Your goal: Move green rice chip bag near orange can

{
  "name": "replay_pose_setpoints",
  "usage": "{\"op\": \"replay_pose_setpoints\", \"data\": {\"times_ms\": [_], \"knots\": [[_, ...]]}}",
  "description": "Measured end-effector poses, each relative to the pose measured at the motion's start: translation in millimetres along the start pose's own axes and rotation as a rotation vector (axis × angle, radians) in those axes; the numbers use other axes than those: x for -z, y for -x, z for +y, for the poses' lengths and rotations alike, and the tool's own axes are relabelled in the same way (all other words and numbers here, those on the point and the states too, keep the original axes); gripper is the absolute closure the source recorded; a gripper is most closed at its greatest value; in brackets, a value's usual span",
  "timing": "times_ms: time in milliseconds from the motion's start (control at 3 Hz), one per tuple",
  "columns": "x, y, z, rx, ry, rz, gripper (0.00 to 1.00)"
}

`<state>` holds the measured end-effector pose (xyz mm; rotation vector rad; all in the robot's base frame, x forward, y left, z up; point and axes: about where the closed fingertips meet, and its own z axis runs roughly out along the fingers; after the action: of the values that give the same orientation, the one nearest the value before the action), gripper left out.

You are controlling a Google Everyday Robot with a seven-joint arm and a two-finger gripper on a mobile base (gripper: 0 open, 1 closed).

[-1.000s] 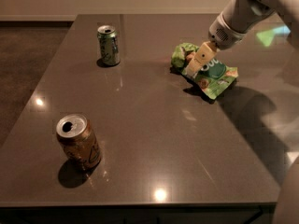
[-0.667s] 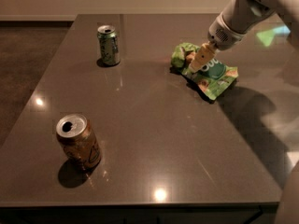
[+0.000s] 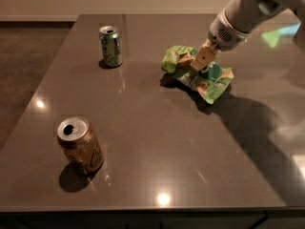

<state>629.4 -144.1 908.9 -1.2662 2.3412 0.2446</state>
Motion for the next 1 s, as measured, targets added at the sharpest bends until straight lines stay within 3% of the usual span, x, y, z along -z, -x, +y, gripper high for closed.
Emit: {"op": "replay_pose_setpoints", "data": {"times_ms": [333, 1000], "knots": [[11.3, 13.5, 28.2, 0.073, 0.033, -0.032, 1.00], [24.4, 50.6, 113.1, 0.262, 0.169, -0.110, 1.00]]}}
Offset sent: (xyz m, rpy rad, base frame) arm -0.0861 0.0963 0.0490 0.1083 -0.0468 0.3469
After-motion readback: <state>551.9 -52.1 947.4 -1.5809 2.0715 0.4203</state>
